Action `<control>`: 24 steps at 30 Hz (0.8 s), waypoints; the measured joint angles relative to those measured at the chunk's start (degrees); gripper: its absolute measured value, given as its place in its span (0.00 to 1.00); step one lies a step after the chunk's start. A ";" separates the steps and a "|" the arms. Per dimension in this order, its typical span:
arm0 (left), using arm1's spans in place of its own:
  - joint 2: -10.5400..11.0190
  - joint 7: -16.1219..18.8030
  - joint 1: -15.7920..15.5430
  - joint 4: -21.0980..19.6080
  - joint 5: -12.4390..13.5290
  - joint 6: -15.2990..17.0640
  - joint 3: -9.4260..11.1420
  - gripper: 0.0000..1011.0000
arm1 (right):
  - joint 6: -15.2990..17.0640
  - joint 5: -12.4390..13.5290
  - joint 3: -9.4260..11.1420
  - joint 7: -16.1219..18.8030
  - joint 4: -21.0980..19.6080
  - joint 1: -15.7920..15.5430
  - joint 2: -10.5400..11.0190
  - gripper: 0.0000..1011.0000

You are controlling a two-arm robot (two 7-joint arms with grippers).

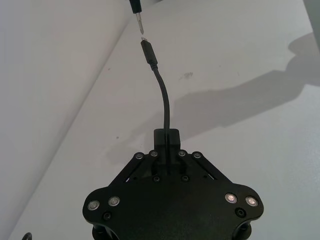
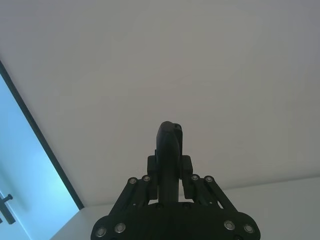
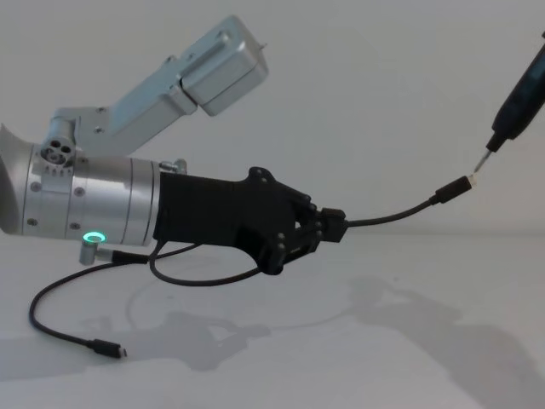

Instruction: Pick up the data cable with the one hand.

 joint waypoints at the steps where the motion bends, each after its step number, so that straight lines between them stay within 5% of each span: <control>1: 0.02 -0.01 0.01 -0.03 0.00 -0.08 -0.01 0.04 | -0.01 0.05 0.00 -0.01 0.03 0.04 0.00 0.27; 24: 0.18 -0.16 0.13 -0.37 0.00 -0.98 -0.16 0.04 | -0.26 0.47 -0.92 -0.91 0.08 0.52 1.21 0.27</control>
